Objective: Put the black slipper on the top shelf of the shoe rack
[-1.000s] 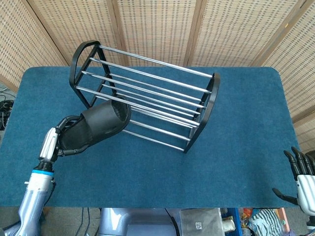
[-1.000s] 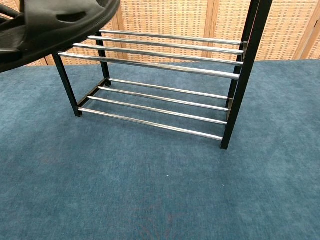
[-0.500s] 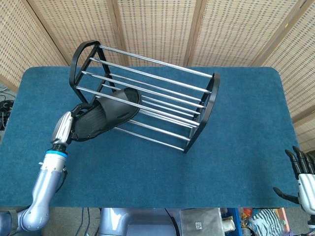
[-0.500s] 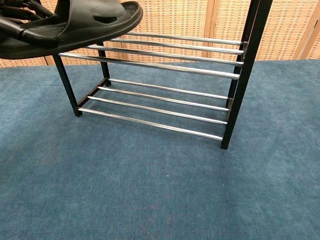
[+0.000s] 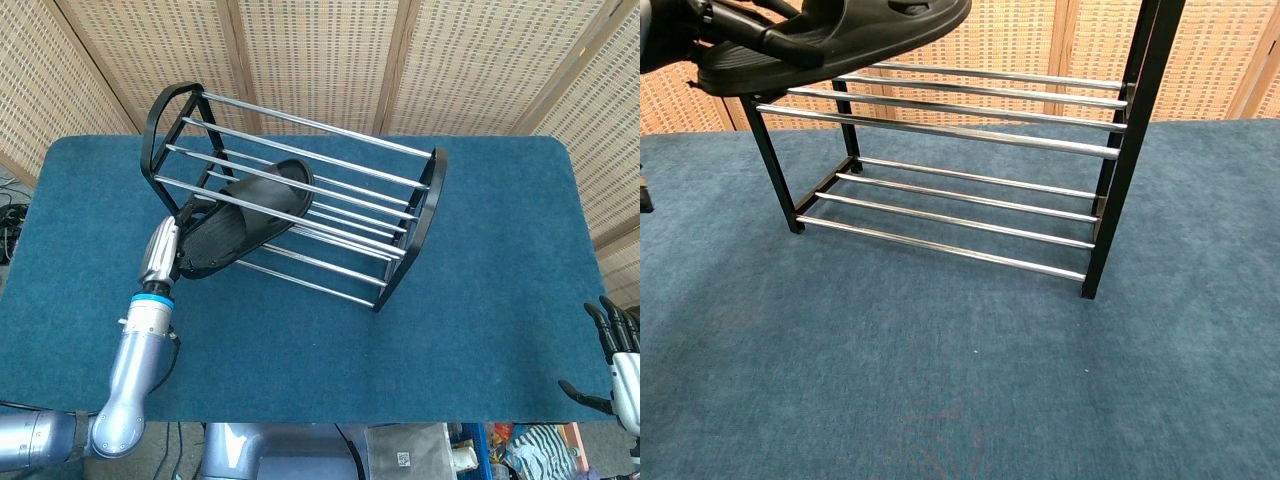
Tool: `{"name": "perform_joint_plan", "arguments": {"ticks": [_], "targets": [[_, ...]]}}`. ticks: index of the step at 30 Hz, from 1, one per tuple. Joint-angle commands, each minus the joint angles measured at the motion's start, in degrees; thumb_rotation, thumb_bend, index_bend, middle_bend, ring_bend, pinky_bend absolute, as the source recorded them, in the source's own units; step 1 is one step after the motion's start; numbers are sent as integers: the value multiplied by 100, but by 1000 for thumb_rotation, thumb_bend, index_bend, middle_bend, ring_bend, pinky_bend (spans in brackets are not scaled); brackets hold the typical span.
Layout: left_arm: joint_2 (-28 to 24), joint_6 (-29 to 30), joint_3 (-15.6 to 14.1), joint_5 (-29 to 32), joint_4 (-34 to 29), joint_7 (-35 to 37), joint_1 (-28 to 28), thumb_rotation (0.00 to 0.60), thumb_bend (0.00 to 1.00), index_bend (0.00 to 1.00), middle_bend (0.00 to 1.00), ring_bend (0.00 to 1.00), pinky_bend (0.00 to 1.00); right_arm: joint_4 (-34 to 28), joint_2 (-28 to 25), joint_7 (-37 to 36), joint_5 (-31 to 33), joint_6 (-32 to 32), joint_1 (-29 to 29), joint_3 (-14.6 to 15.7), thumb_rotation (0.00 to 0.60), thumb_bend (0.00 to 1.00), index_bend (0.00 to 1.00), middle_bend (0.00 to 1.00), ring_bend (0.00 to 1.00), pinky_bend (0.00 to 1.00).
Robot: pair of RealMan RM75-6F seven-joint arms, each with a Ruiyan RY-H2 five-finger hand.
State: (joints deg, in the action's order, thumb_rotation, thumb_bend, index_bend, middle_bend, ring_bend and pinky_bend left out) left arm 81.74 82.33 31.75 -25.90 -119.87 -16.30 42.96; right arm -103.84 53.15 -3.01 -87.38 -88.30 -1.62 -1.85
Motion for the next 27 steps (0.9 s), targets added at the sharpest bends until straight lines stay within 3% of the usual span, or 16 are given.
{"name": "perform_joint_plan", "arguments": {"ticks": [1, 11, 27], "targets": [[291, 362, 124, 166, 32, -176, 214, 600, 285, 373, 397, 325, 465, 10, -21, -45, -5, 5, 1, 2, 600, 0, 0, 0, 0, 0], [614, 770, 415, 657, 392, -463, 454, 600, 286, 372, 397, 325, 465, 29, -80, -194, -23, -3, -3, 6, 600, 0, 0, 0, 0, 0], [572, 194, 487, 860, 849, -432, 413, 600, 285, 373, 383, 322, 465, 14, -91, -192, 3, -3, -4, -2, 600, 0, 0, 0, 0, 0]]}}
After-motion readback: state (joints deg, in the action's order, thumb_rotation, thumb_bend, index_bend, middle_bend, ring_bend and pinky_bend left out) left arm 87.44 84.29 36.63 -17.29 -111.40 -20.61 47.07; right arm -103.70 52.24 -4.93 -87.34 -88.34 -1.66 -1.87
